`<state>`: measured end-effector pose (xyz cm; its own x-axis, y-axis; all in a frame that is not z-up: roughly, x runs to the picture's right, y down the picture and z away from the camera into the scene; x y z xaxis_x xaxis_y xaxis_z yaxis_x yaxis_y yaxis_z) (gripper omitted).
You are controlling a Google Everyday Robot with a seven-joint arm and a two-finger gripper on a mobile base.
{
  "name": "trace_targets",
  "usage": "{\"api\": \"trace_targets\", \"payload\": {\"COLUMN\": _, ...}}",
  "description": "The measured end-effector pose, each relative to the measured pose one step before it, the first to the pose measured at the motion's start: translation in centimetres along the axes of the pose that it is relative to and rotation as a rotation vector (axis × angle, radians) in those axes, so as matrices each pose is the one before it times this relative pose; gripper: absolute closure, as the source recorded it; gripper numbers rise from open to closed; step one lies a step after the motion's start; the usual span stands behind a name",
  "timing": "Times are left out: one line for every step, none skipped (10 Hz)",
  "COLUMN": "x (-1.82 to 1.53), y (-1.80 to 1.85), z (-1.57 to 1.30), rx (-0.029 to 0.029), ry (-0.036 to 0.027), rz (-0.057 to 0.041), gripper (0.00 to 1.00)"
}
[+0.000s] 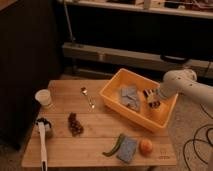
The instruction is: Wipe tray with eraser
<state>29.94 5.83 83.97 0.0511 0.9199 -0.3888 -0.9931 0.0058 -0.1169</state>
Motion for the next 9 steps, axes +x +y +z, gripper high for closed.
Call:
{"api": "trace_targets", "payload": {"x": -0.905, "y": -0.938, "z": 0.729, "rx": 0.00405, "ry": -0.00161, "rz": 0.02148, "gripper": 1.00}}
{"api": "trace_targets", "payload": {"x": -0.343, "y": -0.086, "z": 0.574, "rx": -0.00505, "ry": 0.00091, "rz": 0.00629, "gripper": 1.00}}
{"api": "trace_targets", "payload": {"x": -0.206, "y": 0.260, "z": 0.390, "rx": -0.00790, "ry": -0.00004, "rz": 0.00329, "gripper": 1.00}}
{"api": "trace_targets", "payload": {"x": -0.467, "y": 0.913, "z": 0.550, "rx": -0.01226, "ry": -0.00122, "rz": -0.00493, "gripper": 1.00}}
{"api": "trace_targets", "payload": {"x": -0.803, "y": 1.915, "z": 0.632, "rx": -0.01892, "ry": -0.00207, "rz": -0.01333, "gripper": 1.00}}
{"api": "trace_targets", "payload": {"x": -0.771, "y": 2.044, "z": 0.681, "rx": -0.01779, "ry": -0.00003, "rz": -0.01563, "gripper": 1.00}}
{"api": "trace_targets", "payload": {"x": -0.799, "y": 2.292, "z": 0.690, "rx": -0.02207, "ry": -0.00026, "rz": -0.01997, "gripper": 1.00}}
{"api": "trace_targets", "payload": {"x": -0.463, "y": 1.825, "z": 0.539, "rx": -0.02219, "ry": 0.00191, "rz": -0.01783, "gripper": 1.00}}
{"api": "trace_targets", "payload": {"x": 0.016, "y": 1.850, "z": 0.359, "rx": -0.02414, "ry": 0.00495, "rz": -0.03048, "gripper": 1.00}}
